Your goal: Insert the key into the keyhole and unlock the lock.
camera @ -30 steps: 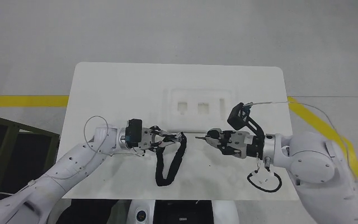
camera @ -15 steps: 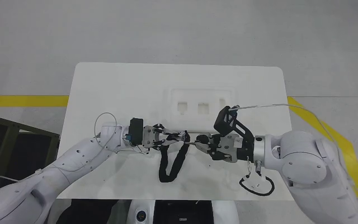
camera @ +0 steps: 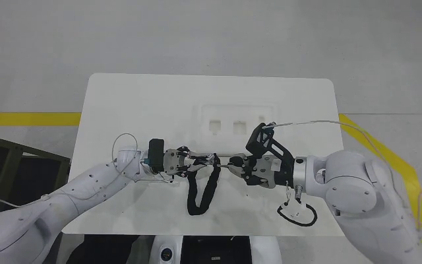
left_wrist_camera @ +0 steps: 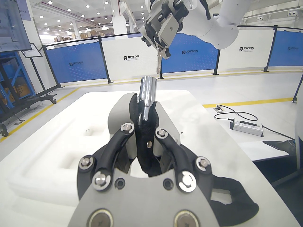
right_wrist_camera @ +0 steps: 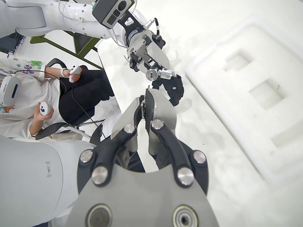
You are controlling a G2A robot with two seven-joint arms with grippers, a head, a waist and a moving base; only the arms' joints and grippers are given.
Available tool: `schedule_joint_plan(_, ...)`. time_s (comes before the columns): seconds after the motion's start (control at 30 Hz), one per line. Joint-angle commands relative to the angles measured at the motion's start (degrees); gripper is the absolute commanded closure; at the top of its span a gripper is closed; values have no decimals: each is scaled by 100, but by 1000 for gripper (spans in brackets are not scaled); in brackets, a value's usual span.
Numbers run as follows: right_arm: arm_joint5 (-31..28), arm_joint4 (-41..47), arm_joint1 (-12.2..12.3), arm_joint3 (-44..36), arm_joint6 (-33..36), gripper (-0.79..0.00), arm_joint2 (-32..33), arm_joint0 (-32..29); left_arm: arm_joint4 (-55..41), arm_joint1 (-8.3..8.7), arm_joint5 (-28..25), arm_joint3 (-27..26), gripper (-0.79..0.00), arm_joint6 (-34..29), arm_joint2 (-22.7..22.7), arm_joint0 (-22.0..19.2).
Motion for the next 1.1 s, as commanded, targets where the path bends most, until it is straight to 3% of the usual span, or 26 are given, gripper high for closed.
schedule_joint_plan(0.0,-21,-50,-6,43,-39,0,-59,52,5,-1,-1,1,0,-1,-2,-1)
schedule_joint_plan(1.07,-104,-68,-31,349,-59,0,-508,582,5,-1,-1,1,0,-1,-2,-1)
